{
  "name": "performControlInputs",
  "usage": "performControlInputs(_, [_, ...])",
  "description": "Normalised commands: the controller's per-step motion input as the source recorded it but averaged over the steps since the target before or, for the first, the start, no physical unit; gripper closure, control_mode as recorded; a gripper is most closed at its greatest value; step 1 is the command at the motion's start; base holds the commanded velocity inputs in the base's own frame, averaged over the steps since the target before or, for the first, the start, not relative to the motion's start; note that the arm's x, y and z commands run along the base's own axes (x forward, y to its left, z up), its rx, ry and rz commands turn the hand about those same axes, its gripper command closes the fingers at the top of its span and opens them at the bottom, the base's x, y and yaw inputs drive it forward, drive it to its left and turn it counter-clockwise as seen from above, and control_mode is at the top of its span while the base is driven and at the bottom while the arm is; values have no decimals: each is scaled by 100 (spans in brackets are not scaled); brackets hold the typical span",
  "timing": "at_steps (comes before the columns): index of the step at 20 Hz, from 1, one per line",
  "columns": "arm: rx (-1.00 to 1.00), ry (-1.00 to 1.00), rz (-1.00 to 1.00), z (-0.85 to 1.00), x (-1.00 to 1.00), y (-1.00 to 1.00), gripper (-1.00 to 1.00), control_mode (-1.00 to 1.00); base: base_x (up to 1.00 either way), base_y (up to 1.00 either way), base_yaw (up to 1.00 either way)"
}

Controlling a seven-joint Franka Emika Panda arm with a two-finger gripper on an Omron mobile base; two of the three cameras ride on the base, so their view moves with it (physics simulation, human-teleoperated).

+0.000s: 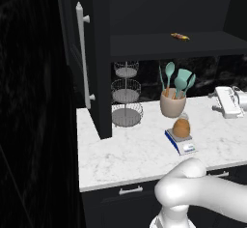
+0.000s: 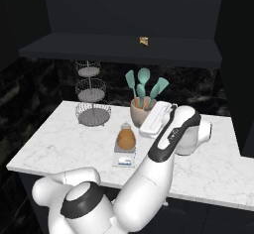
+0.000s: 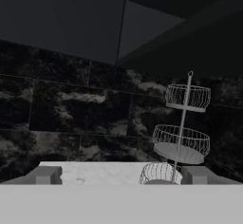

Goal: Pick the honey bottle and place it on the digital scale for weighing, and close the cabinet.

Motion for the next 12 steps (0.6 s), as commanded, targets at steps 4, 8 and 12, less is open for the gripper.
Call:
performControlInputs(4, [0, -7, -2, -3, -30, -9, -100, -100, 0, 0, 0])
performControlInputs(8, [0, -5, -3, -1, -30, -13, -100, -100, 0, 0, 0])
performControlInputs(12, [3, -11, -5, -1, -23, -23, -100, -100, 0, 0, 0])
